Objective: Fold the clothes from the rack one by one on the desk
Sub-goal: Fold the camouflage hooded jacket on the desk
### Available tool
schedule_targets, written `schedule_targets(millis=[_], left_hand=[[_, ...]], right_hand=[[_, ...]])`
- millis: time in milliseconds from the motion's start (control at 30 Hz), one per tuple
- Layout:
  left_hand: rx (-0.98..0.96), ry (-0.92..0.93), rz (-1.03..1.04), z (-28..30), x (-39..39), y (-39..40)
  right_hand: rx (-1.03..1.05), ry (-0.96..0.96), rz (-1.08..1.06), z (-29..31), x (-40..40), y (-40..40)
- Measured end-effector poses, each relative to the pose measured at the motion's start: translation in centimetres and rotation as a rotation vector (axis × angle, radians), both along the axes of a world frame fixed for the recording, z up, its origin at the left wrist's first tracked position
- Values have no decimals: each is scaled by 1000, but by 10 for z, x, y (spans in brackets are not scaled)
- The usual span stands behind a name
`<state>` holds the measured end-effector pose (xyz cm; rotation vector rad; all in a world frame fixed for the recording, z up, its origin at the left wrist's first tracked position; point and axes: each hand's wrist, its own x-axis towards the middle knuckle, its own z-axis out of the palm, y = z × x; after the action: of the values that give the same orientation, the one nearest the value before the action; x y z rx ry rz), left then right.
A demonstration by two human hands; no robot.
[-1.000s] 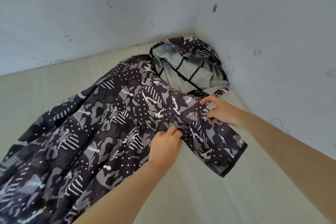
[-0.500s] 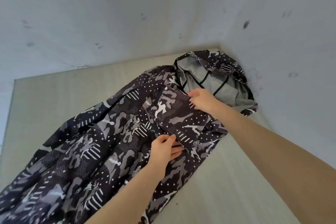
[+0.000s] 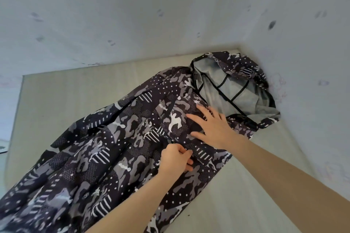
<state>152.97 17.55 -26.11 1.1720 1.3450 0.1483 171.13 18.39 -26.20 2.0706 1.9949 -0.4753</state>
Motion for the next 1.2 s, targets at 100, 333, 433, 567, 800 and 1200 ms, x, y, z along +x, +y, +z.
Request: schedule_targets(millis=[100,333,433,567,800,1200], left_hand=[[110,69,-27,2,-16,13],[510,324,49,17,-74,69],[619,429,156,24,-101,92],[593,425,275,24,-122,113],[337,397,206,11,-125,129],[255,121,182,-16,-117,171]], right_hand=[[-54,-14,-50,-10,0,-6],[-155,-47,-79,-8,-8,3],[-147,-42,-66,10,-8,25],[152,81,-84,33,-1,70],[165,215,-113,45,-17,164],[-74,71,18,2,-47,258]])
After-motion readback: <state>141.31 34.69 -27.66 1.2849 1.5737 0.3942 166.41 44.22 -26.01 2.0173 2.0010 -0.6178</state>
